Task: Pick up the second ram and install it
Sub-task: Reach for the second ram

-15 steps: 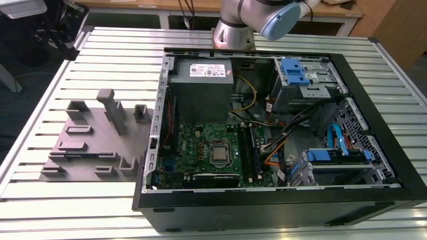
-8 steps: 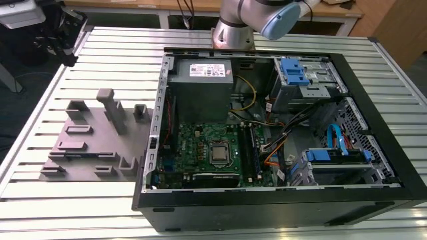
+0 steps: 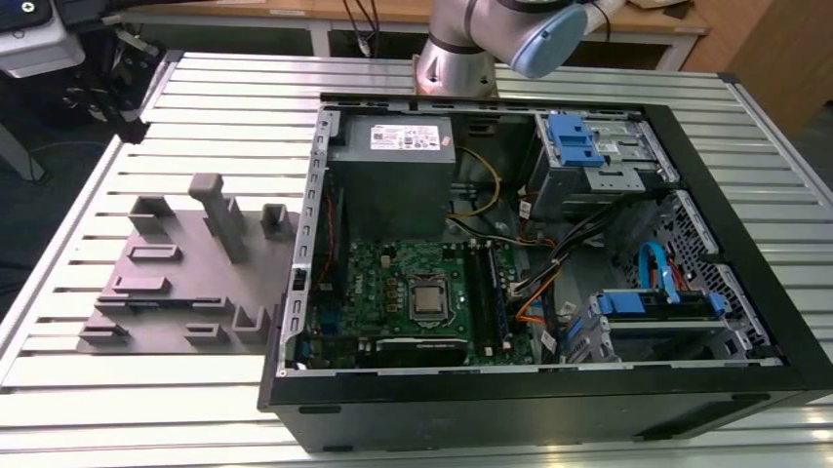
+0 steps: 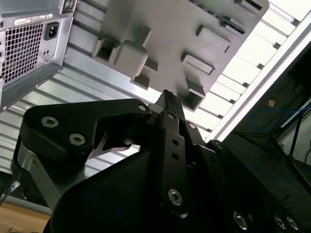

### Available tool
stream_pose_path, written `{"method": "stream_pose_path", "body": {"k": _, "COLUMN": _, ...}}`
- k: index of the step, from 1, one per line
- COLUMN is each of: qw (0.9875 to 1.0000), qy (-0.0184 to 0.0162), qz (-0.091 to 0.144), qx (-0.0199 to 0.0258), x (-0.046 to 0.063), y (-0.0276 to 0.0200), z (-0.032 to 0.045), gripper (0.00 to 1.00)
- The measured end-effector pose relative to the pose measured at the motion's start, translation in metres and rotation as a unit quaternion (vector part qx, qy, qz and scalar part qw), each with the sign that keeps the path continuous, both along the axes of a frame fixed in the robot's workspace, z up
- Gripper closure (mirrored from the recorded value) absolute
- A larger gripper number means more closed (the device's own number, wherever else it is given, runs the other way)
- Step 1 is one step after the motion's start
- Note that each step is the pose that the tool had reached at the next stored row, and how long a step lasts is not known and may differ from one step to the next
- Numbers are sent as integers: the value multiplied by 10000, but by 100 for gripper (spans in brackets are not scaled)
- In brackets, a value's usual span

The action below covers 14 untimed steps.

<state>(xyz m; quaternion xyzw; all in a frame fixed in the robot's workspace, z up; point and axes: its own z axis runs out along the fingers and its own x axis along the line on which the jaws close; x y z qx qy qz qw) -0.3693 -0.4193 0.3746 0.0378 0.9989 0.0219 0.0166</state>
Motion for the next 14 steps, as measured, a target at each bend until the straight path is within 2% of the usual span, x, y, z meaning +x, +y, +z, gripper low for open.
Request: {"method": "stream_pose_path", "body": {"k": 14, "qw": 10000, "qy": 1, "qz": 0, "qx": 0, "x": -29, "y": -124, "z": -231, "gripper": 89}}
